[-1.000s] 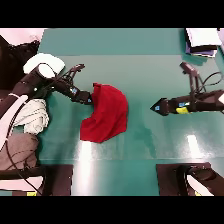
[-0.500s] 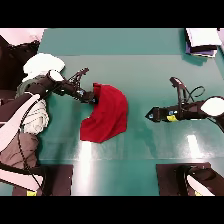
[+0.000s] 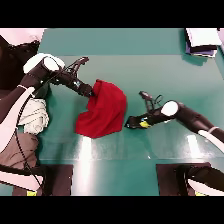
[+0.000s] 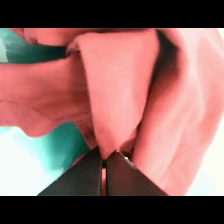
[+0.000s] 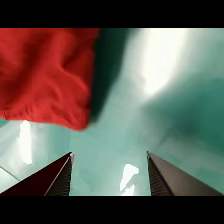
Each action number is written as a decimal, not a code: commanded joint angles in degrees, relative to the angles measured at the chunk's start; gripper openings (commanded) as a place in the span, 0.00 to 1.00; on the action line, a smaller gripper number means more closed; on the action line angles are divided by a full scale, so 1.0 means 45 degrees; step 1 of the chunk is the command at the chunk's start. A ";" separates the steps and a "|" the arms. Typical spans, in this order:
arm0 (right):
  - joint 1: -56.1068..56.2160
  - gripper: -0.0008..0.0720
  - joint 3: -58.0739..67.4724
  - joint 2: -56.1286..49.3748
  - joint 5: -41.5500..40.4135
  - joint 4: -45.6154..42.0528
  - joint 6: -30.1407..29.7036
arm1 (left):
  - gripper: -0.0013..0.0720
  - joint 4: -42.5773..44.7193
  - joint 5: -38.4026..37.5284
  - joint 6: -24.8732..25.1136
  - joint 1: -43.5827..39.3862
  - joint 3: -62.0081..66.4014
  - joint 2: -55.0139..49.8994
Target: Fold the shirts.
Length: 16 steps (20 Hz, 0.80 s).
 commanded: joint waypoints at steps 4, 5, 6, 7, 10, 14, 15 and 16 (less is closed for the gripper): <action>0.1855 0.73 0.0010 -0.1525 -0.3191 0.2200 -0.0733 | 0.05 0.0393 -0.0340 -0.0359 0.0010 0.0243 0.0102; 0.1865 0.71 0.0010 -0.1520 -0.3410 0.2205 -0.0714 | 0.05 0.0389 -0.0340 -0.0384 0.0005 0.0243 0.0102; 0.1880 0.71 0.0005 -0.1525 -0.3546 0.2210 -0.0631 | 0.05 0.0389 -0.0330 -0.0457 0.0005 0.0243 0.0102; 0.1909 0.60 0.0005 -0.1525 -0.3769 0.2205 -0.0627 | 0.05 0.0389 -0.0330 -0.0607 0.0010 0.0243 0.0102; 0.1836 0.03 0.0005 -0.1418 -0.3759 0.2074 -0.0729 | 0.05 0.0495 -0.0442 -0.0894 0.0010 0.0253 0.0199; 0.0510 0.03 0.0010 0.1302 -0.2234 0.0559 -0.0719 | 0.05 0.3997 -0.0549 -0.1977 0.0010 0.0709 0.2006; -0.0165 0.03 0.0005 0.2370 -0.1617 0.0355 -0.0704 | 0.05 0.4794 -0.0763 -0.2055 0.0010 0.0952 0.2667; -0.1035 0.03 0.0010 0.3653 -0.0933 0.0379 -0.0704 | 0.05 0.5251 -0.1175 -0.2050 0.0010 0.1243 0.3429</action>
